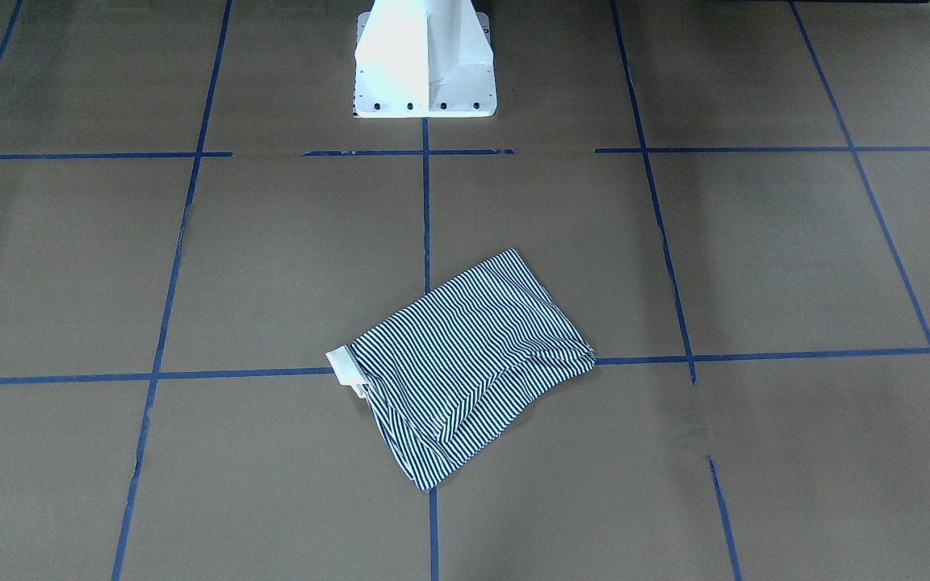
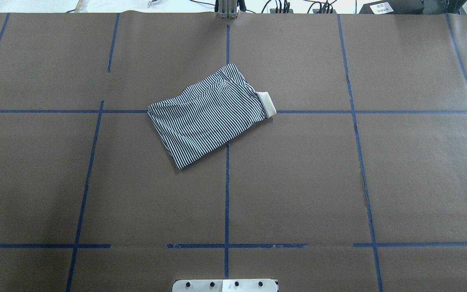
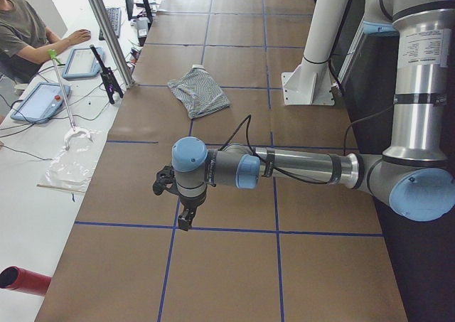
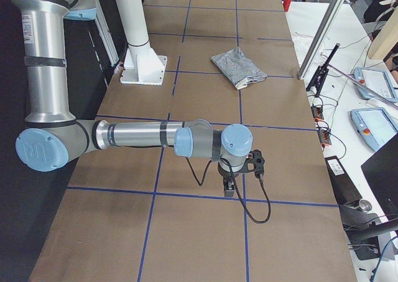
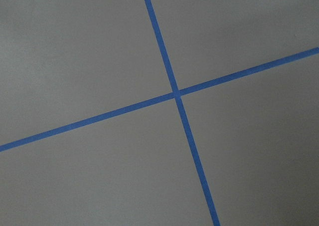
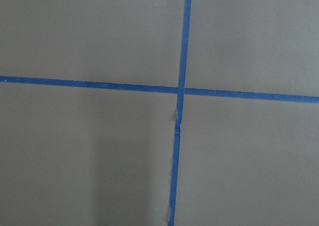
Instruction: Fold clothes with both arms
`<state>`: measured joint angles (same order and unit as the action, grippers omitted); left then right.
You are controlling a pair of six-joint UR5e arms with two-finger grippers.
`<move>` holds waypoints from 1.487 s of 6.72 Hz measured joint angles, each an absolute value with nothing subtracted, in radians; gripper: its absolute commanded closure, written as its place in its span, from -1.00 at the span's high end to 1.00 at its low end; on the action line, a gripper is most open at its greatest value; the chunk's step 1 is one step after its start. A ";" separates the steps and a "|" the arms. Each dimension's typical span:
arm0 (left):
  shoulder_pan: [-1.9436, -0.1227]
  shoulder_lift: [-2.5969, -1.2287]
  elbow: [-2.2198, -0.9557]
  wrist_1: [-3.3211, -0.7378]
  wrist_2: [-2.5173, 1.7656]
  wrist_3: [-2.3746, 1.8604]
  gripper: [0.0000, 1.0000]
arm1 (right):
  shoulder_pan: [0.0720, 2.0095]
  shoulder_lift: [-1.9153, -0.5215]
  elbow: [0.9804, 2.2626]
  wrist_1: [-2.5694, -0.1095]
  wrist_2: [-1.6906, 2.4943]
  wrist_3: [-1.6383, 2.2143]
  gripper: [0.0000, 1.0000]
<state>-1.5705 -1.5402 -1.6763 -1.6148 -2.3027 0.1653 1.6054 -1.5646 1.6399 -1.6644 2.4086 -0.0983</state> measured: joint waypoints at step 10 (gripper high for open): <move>-1.571 -1.539 -1.671 -1.629 -2.303 -0.011 1.00 | 1.605 -1.565 1.640 -1.666 2.420 -0.106 1.00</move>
